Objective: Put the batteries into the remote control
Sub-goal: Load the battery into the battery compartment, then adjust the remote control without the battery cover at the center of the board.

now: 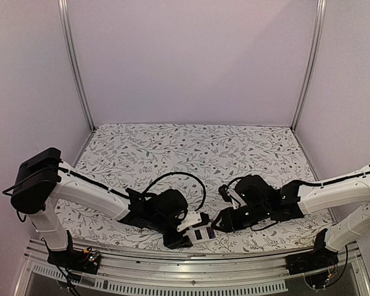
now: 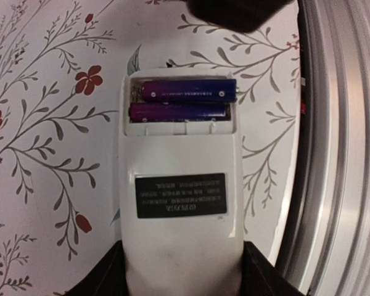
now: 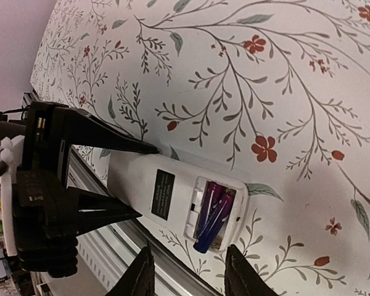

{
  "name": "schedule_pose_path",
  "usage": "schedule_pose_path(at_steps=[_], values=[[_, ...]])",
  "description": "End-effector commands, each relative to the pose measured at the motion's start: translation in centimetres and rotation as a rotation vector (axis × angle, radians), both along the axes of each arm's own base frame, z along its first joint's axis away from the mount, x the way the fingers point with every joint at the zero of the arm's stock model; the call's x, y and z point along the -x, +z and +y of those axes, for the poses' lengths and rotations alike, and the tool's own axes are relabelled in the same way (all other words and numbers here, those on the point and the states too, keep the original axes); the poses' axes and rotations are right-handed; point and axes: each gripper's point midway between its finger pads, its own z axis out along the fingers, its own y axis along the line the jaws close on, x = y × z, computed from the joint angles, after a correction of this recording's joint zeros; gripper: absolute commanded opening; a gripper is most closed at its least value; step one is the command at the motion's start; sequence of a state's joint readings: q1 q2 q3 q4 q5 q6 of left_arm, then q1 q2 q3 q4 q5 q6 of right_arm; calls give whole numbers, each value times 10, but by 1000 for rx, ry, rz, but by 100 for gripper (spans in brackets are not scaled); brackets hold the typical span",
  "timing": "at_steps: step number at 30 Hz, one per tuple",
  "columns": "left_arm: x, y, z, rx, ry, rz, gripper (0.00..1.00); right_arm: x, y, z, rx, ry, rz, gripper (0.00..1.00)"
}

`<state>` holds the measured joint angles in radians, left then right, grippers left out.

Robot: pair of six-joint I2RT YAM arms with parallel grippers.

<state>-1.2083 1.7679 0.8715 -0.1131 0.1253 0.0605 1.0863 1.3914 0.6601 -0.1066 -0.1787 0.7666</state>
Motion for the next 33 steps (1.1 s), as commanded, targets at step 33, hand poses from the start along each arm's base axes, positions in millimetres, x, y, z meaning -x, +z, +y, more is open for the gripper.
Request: schedule_pose_path(at_steps=[33], values=[[-2,-18,4,-13,59,50,72,24,-37,-3,26,-178,290,9]])
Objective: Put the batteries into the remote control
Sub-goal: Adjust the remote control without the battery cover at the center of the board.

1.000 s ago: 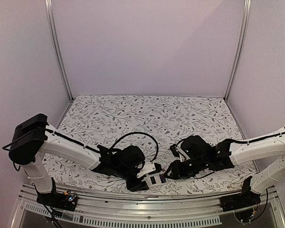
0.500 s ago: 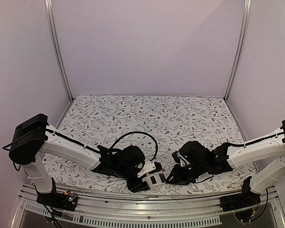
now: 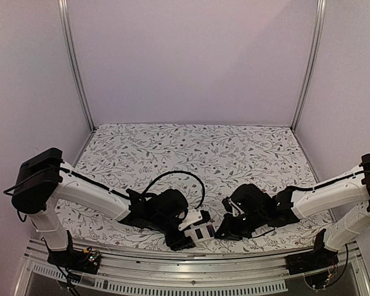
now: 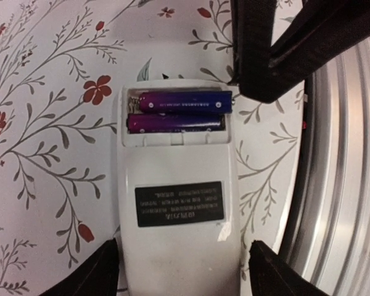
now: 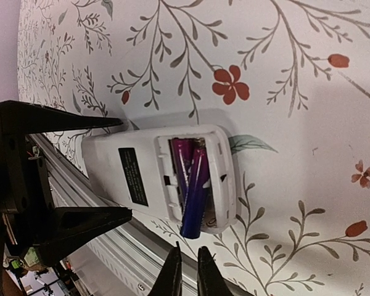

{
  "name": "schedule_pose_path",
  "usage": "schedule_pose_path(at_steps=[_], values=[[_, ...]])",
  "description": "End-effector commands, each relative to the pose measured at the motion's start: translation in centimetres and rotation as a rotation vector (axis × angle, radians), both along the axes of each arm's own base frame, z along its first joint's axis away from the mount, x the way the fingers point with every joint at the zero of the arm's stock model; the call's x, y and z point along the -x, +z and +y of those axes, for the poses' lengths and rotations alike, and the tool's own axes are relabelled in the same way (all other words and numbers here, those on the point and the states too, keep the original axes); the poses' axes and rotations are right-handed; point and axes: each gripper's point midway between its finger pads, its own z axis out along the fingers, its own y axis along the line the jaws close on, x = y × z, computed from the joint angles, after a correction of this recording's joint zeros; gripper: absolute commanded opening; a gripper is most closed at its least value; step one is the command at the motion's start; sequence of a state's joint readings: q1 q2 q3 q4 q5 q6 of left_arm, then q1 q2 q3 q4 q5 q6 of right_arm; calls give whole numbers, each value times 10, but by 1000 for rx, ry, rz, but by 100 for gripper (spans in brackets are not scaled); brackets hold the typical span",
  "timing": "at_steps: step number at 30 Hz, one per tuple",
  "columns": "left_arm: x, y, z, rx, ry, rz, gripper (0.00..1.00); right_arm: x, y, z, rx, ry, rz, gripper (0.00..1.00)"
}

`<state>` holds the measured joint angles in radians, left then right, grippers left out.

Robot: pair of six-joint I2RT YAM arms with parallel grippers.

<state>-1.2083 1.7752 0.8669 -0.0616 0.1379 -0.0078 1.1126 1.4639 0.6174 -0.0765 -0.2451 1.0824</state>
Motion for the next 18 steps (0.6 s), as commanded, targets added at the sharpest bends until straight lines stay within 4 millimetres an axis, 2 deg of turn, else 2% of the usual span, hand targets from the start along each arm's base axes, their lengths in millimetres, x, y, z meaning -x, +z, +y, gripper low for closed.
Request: schedule_pose_path(at_steps=[1,18], values=[[-2,-21,11,-57,10,15,72,0,-4,1,4,-7,1,9],[-4,-28,12,-65,16,9,68,-5,-5,7,-2,-7,-8,4]])
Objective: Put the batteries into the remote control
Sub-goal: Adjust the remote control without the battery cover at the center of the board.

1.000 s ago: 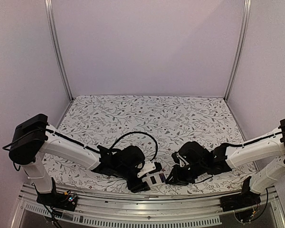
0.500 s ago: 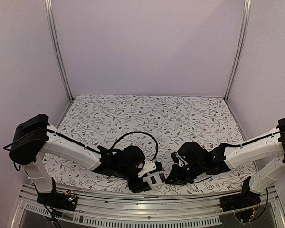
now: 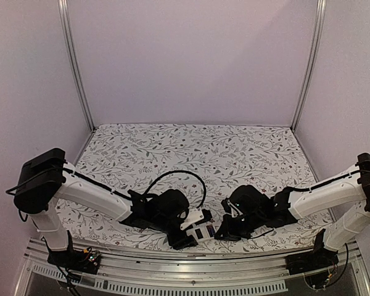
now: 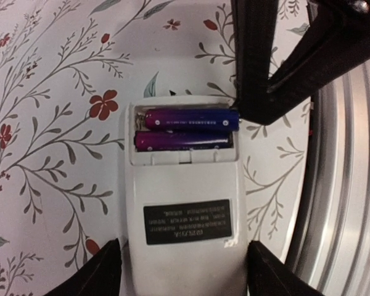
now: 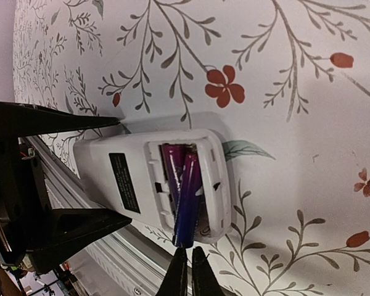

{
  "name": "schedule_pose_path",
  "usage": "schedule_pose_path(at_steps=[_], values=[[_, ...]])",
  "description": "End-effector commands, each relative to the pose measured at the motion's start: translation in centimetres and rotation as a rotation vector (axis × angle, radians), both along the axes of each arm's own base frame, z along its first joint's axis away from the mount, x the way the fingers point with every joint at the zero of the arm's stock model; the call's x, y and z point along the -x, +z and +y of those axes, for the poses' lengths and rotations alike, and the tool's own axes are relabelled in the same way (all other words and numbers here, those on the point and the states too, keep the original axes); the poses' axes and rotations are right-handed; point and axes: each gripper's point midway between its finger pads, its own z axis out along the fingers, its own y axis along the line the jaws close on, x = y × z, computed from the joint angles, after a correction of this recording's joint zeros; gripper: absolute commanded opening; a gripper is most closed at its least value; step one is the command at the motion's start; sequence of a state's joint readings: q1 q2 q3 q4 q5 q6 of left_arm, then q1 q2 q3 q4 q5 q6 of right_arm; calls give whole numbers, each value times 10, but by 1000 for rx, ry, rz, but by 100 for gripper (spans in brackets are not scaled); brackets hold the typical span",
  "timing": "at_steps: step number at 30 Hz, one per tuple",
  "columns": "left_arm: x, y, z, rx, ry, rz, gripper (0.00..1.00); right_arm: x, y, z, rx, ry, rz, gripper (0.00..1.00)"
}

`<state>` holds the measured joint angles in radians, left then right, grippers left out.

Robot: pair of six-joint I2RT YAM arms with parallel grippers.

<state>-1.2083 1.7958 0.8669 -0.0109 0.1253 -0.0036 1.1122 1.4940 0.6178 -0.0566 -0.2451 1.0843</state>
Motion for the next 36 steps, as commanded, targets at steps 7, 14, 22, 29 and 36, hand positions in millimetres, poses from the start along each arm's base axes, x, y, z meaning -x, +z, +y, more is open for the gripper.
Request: schedule_pose_path(at_steps=[7,14,22,29,36], values=[[1,-25,18,-82,10,32,66,-7,1,3,-7,-16,-14,3],[1,-14,9,-41,-19,19,68,-10,-3,3,-3,-25,-16,2],[-1,-8,-4,17,-46,-7,73,-13,-7,2,4,-30,-20,2],[0,-22,-4,7,-62,7,69,-16,-8,-2,11,-48,-28,1],[5,-27,0,6,-79,27,65,-21,-9,-3,17,-59,-45,1]])
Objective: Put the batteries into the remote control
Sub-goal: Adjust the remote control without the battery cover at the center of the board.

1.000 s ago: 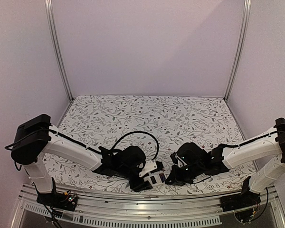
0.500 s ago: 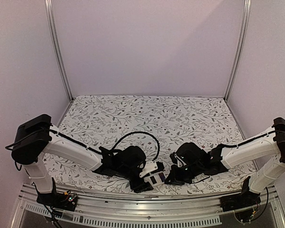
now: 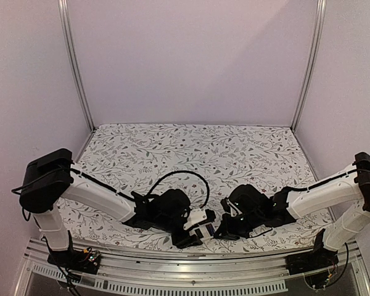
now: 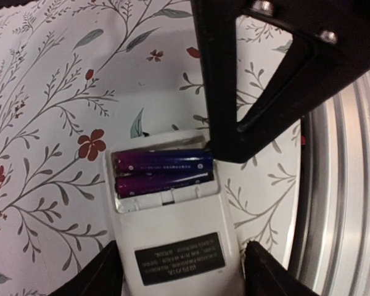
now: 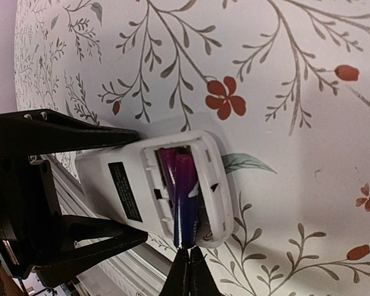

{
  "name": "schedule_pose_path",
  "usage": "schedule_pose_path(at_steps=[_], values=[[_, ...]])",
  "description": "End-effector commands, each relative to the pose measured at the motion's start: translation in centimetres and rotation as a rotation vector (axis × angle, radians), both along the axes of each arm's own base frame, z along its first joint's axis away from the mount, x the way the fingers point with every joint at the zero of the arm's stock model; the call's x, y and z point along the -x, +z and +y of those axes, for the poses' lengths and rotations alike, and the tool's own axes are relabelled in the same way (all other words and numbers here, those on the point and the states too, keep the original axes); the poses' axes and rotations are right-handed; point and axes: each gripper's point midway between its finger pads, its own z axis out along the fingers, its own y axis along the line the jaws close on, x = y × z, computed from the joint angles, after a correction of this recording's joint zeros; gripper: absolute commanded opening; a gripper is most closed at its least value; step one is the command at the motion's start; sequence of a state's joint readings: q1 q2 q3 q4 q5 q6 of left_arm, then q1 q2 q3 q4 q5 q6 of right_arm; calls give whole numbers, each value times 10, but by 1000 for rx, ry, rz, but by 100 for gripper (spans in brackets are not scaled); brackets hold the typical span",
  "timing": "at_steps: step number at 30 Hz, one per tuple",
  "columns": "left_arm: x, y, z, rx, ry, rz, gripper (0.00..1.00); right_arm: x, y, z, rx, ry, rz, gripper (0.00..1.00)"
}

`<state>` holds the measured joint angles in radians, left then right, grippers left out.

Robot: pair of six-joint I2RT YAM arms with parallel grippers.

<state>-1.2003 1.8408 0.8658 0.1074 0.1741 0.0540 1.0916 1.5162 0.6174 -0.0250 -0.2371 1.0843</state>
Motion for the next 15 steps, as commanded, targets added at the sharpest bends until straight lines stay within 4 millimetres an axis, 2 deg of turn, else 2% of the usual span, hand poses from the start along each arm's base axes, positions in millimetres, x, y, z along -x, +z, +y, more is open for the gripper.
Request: schedule_pose_path(at_steps=[1,15], values=[[8,-27,18,-68,-16,54,64,-11,-6,-4,24,-36,-37,1],[13,-29,23,-71,-36,60,62,-21,-8,-13,49,-76,-55,0]])
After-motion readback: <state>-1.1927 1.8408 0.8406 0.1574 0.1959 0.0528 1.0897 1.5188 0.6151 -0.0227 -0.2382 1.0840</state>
